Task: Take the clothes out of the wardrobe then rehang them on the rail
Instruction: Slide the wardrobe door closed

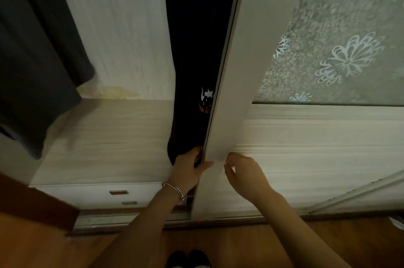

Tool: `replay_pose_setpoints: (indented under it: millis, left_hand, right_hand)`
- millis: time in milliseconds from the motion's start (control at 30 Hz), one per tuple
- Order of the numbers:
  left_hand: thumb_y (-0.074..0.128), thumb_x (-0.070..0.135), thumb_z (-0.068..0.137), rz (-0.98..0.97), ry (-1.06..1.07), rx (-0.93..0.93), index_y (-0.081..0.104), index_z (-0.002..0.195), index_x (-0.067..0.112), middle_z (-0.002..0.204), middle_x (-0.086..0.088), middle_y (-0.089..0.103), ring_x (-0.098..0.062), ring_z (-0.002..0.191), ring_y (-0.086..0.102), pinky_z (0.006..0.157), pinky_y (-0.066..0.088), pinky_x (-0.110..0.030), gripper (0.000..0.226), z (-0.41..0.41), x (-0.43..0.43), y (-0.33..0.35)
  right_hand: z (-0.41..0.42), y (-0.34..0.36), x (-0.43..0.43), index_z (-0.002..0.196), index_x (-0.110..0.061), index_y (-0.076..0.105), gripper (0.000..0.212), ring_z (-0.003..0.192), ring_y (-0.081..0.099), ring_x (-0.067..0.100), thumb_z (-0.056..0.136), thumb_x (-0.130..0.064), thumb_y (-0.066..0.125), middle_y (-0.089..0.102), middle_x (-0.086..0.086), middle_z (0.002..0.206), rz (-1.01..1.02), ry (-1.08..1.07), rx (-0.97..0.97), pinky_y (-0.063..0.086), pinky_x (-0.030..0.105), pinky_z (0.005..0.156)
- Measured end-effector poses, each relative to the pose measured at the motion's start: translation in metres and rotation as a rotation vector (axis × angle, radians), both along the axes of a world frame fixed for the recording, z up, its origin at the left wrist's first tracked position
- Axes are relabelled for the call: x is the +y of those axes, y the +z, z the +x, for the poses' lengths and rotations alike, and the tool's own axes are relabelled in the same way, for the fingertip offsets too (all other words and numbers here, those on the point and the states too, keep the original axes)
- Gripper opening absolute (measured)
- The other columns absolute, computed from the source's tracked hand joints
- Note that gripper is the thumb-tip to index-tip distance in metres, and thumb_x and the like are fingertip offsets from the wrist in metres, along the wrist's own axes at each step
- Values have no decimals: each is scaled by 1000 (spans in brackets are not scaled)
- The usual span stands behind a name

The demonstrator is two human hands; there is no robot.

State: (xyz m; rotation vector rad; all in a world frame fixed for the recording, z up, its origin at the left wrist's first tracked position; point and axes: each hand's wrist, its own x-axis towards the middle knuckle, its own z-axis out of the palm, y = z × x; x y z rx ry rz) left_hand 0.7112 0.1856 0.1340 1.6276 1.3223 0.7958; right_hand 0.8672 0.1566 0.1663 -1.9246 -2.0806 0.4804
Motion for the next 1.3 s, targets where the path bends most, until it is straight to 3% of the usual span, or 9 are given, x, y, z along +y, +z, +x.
replay_pose_setpoints:
  millis: [100,233,567,733,833,933,1033,1133,1300]
  left_hand:
    - [64,15,84,-4,30,2,51,127,8,123,-9,62,-16,113,60,95,44,-16,46,-13,-1,0]
    - [64,6,83,-32,86,-38,51,128,8,116,3,60,25,85,56,80,40,5,47,-41,-5,0]
    - [66,29,81,-10,446,-37,47,109,34,100,26,55,5,93,58,82,52,-18,34,-113,-31,28]
    - [67,31,78,173,719,-61,33,131,34,116,33,44,14,106,46,88,35,4,64,-131,-44,57]
    - [66,26,81,267,860,88,33,135,28,126,18,45,-1,115,46,98,35,-11,63,-147,-40,68]
    - [67,34,79,251,941,193,33,139,18,138,2,48,-14,125,47,108,38,-30,71,-163,-34,70]
    - [68,35,78,274,997,212,33,140,17,137,-2,50,-16,125,48,107,40,-33,74,-177,-31,73]
    - [68,32,79,279,1019,225,31,141,17,136,3,49,-12,125,47,101,35,-17,74,-196,-30,71]
    - [68,35,79,294,989,237,34,138,19,126,4,56,-11,115,54,93,44,-19,70,-240,-26,63]
  right_hand:
    - [-8,0,2,106,-10,63,26,97,63,25,94,-23,43,69,8,106,-5,88,-29,49,31,82]
    - [-29,-1,7,114,-12,61,31,102,61,23,94,-21,39,66,7,114,-13,218,-2,47,28,87]
    - [-125,1,28,130,-7,50,38,119,52,25,93,-12,42,56,11,130,-135,624,5,41,28,101]
    - [-167,2,29,147,-9,22,54,133,40,22,97,-18,39,40,10,146,-187,764,-18,32,28,111]
    - [-182,24,31,136,-17,46,41,118,54,16,96,-18,40,58,4,129,-17,786,133,43,24,98]
    - [-195,51,32,109,-13,68,31,90,67,13,88,-14,44,71,1,97,465,762,264,52,17,78]
    - [-213,68,35,101,-8,66,23,95,65,18,90,-9,46,72,8,97,947,781,395,48,23,89]
    - [-238,91,40,120,-8,54,29,121,47,22,93,-12,45,66,11,121,1190,636,209,31,37,108]
    - [-283,100,57,141,-8,32,61,140,17,27,85,-24,51,31,5,150,1198,470,-278,-5,45,116]
